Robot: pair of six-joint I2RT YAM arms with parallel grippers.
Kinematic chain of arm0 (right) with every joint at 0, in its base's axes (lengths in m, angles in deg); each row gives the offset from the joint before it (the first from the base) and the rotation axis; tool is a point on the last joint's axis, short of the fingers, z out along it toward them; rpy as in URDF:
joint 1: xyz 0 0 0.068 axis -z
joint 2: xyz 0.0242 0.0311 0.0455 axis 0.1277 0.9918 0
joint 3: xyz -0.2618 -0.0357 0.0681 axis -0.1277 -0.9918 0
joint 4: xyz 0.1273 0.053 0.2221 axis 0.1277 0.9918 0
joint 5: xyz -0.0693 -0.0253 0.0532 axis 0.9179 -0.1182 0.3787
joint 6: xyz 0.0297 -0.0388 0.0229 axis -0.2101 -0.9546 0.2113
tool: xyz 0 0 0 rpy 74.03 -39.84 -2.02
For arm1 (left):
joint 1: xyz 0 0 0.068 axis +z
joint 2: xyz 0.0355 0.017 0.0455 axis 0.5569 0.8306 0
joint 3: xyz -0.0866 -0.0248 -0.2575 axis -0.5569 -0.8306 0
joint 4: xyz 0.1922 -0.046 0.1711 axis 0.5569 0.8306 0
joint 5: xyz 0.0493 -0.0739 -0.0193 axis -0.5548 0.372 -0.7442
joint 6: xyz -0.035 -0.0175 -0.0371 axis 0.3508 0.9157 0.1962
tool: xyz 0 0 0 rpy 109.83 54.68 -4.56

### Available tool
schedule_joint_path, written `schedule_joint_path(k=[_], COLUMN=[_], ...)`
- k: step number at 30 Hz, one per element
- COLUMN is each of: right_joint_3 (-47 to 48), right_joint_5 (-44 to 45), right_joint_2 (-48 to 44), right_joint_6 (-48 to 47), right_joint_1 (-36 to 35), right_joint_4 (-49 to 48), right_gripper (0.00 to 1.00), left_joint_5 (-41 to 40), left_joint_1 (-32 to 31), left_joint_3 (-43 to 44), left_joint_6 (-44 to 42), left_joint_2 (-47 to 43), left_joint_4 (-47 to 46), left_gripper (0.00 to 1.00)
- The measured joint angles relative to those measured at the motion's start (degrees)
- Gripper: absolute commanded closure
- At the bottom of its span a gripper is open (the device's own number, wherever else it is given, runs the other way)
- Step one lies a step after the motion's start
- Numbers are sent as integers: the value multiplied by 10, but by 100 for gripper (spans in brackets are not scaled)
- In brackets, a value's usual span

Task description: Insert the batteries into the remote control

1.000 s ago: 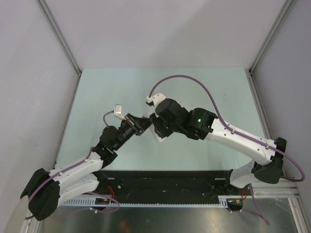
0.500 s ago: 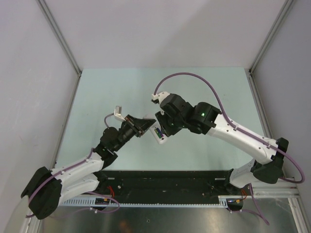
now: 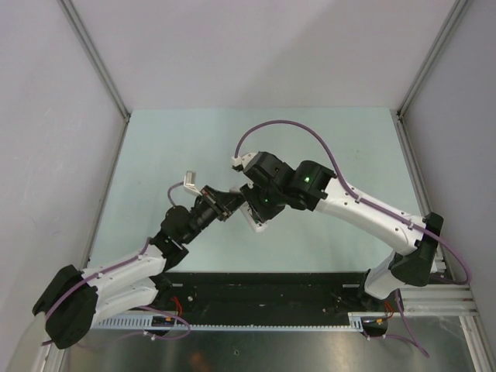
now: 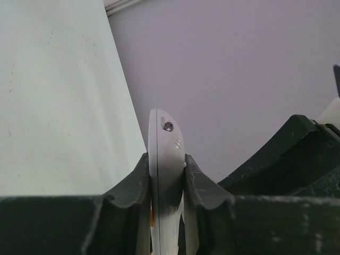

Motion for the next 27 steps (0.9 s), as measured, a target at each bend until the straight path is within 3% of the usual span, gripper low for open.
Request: schedule_joint_path(k=[27], right_joint_3=[28], right_joint_5=[-1], right_joint_2=[29], right_joint_6=[0], right_joint_1=[0], right_joint_4=[26], right_gripper=[100], left_joint_5=[-37], left_joint_1=[-19], left_joint_3=[-4], left_joint_6=[-62], left_joint_2=[-14], left_joint_4=[0], left_gripper=[100])
